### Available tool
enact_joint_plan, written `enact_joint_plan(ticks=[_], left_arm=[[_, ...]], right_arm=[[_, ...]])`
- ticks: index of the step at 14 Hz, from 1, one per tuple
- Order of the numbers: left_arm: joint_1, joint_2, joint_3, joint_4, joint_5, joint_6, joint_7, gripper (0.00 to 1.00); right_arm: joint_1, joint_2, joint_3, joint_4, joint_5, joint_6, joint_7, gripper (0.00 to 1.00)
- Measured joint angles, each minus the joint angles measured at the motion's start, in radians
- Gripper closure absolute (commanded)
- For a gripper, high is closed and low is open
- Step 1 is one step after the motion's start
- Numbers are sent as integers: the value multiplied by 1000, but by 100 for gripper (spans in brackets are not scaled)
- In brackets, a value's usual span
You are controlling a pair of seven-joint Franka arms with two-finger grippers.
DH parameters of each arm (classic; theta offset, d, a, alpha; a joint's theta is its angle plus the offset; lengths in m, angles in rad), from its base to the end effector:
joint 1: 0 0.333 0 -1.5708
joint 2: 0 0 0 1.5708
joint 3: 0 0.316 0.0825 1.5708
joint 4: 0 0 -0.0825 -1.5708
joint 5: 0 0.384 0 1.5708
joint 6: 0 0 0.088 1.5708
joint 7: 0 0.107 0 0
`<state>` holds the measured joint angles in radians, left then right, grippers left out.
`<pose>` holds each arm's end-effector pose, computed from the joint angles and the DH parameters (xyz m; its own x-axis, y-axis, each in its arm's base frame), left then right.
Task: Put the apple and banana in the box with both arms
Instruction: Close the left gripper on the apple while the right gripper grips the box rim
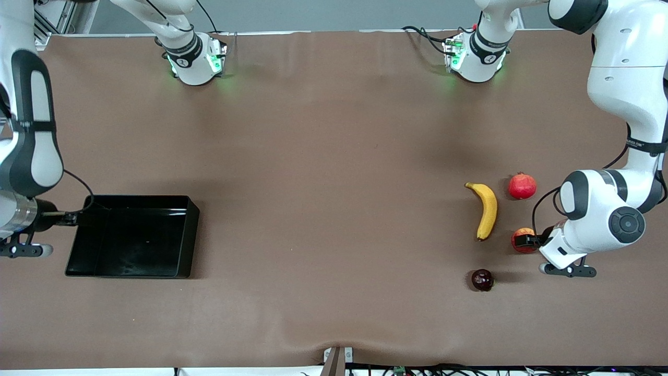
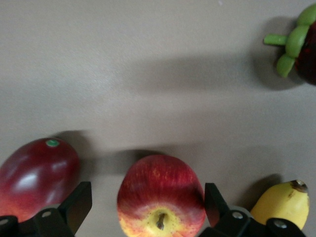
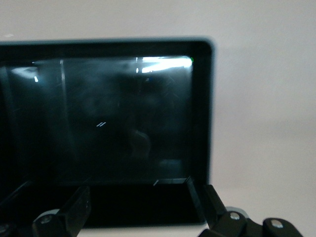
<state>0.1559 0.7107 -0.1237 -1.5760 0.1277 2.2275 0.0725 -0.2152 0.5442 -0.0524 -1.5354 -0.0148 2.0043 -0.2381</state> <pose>0.6937 0.0378 0.2198 0.9942 -0.0929 -0.0537 -0.0936 -0.9955 -0.0124 0.6660 -0.1781 0.3328 0.9965 -0.0171 -0.0821 -0.0154 -0.9997 0.0213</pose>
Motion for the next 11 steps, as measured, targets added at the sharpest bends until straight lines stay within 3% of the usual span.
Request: enact_joint_plan(ticks=[4,8,9,10,11], left_arm=[[0,0,0,-16,0,0,0,0],[0,0,0,-24,0,0,3,0],[-1,0,0,-25,0,0,3,0],[-1,0,0,-26,0,0,4,3],[-1,0,0,-26,0,0,5,9]], right_arm=[[-84,139,0,1,1,240,-146,0],[-97,209,1,5,43,266,-149,0],[-97,215,1,8,64,267,-149,43],[-99,215,1,9,79,262,-150,99],[-100,215,1,9,86,258,-150,100]])
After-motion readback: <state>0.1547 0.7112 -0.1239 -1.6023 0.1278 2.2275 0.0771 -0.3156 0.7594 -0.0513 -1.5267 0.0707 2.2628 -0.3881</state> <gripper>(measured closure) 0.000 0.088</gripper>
